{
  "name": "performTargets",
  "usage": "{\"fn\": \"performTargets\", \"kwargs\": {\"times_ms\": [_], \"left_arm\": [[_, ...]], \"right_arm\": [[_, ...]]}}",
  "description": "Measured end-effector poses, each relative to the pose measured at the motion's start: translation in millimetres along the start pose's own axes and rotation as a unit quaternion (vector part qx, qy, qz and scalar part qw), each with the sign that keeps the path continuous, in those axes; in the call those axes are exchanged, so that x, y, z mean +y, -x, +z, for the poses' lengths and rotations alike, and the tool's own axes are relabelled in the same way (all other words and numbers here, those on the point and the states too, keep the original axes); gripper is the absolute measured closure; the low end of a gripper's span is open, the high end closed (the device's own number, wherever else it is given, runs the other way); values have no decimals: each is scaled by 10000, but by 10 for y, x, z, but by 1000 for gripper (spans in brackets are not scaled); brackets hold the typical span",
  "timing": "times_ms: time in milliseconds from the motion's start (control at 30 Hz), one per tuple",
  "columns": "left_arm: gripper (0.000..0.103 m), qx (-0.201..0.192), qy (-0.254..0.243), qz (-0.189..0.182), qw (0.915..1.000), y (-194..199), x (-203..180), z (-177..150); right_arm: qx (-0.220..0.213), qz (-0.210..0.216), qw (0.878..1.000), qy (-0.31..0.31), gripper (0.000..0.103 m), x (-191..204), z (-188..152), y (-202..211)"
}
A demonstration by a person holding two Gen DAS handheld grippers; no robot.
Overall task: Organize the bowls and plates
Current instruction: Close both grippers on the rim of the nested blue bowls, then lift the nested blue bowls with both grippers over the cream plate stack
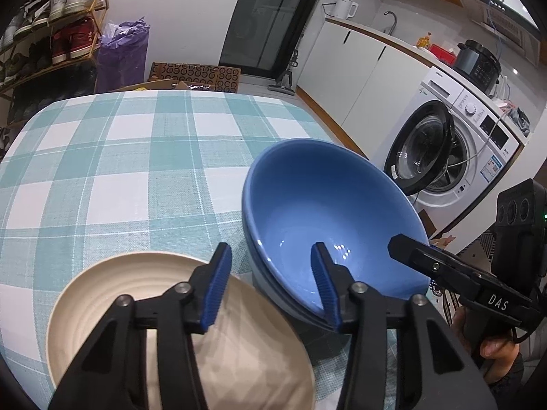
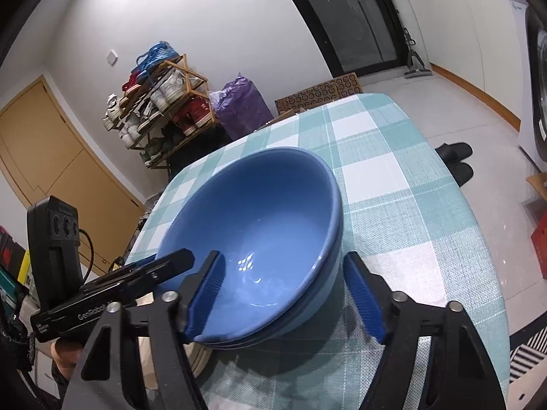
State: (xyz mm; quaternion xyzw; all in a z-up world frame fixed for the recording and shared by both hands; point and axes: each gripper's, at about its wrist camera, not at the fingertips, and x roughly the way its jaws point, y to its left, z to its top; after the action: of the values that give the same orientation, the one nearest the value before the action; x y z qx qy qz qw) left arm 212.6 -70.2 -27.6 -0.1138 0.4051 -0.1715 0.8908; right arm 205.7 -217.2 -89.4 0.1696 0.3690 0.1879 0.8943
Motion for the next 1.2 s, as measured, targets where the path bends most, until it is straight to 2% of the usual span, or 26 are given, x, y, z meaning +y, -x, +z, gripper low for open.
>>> {"fn": "performTargets", "kwargs": {"times_ms": [100,400,1200], "left_arm": [[65,-22,-75,-48,10000,11,-33,-4],[68,-44,-100,42,9999,14,-59,-12],[69,-104,-279,163,9994,38,-159,-2]], "right_arm": [[-18,-71,10000,28,39,17,-4,13],[-66,-182,9998,-74,52,-24,-19,53],[-141,-332,9993,-32,54,-36,-108,97]]}}
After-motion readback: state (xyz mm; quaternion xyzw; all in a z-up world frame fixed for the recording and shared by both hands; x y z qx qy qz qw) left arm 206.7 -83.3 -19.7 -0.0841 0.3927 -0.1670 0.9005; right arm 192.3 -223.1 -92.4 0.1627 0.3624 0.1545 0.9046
